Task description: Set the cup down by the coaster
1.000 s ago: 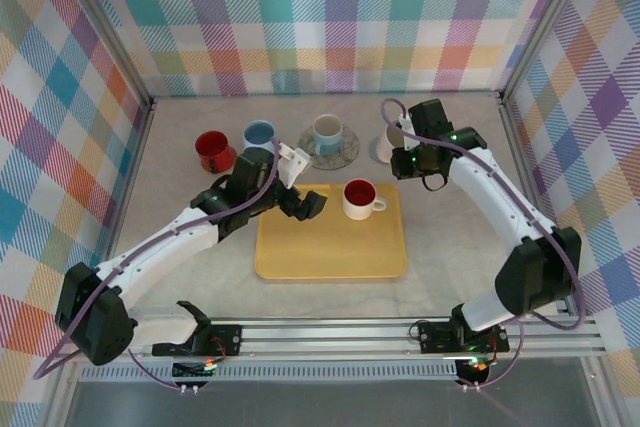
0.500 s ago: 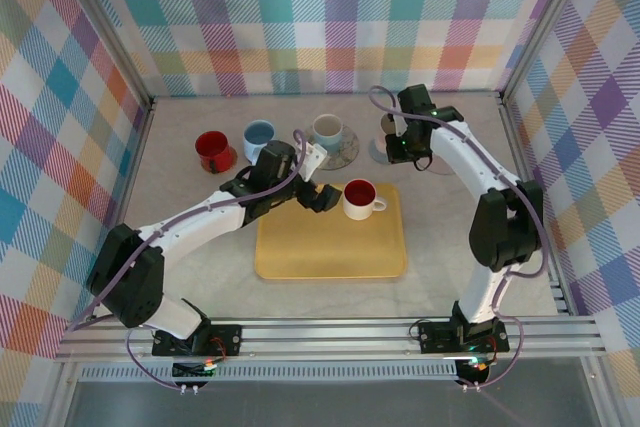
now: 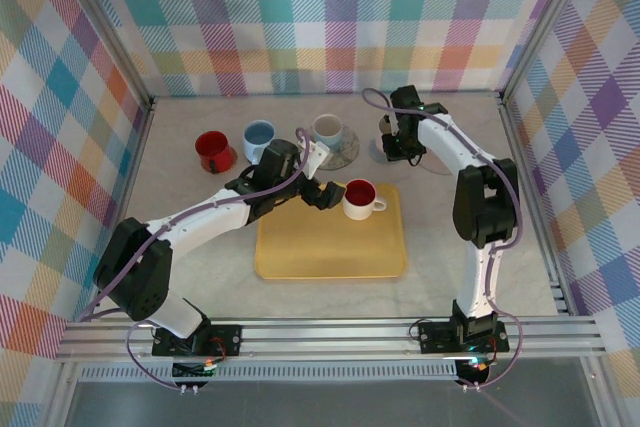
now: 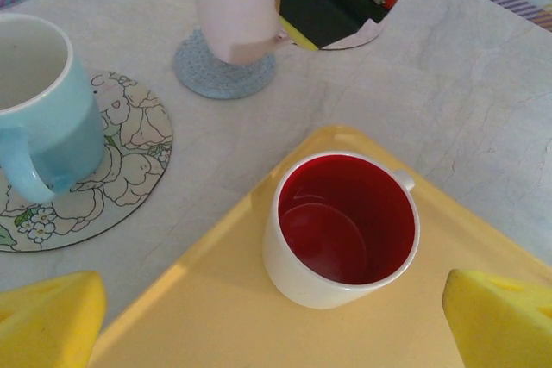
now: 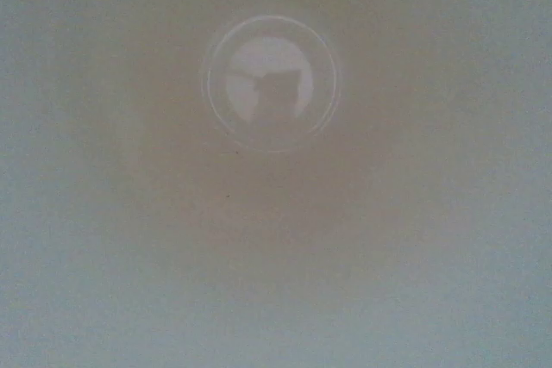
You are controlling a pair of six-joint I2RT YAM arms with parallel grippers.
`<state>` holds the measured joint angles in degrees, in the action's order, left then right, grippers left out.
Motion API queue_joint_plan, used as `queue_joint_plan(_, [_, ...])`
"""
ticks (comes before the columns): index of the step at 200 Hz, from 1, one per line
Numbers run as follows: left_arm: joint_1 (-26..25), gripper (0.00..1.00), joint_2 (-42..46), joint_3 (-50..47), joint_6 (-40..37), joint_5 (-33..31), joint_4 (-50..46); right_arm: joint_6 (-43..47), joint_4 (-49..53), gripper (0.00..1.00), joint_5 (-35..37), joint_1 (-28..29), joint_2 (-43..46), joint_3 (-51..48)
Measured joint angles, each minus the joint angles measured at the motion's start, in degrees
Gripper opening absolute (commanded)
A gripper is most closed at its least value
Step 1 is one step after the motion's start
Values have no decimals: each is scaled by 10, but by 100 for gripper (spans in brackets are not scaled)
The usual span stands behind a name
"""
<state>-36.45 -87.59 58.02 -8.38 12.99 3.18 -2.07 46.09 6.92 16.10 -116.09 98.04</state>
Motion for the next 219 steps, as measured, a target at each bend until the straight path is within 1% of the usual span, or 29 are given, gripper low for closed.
queue_joint_plan(48, [0, 100, -1, 0, 2, 5, 0, 16, 6, 0, 20, 0, -44, 50])
queue_joint_plan(81, [0, 100, -1, 0, 5, 7, 0, 23, 16, 2, 29, 0, -70, 81])
queue_joint_plan(148, [0, 100, -16, 0, 9, 9, -1, 26, 32, 9, 33, 0, -85, 85])
queue_joint_plan(155, [0, 100, -17, 0, 10, 10, -1, 26, 31, 11, 35, 0, -85, 85])
queue_joint_plan(168, [0, 100, -19, 0, 11, 10, -2, 26, 31, 19, 38, 0, -85, 85])
queue_joint_plan(187, [0, 100, -19, 0, 11, 10, -2, 28, 30, 26, 42, 0, -85, 82])
queue_joint_plan(219, [0, 100, -19, 0, 13, 9, -2, 33, 21, 29, 46, 0, -85, 75])
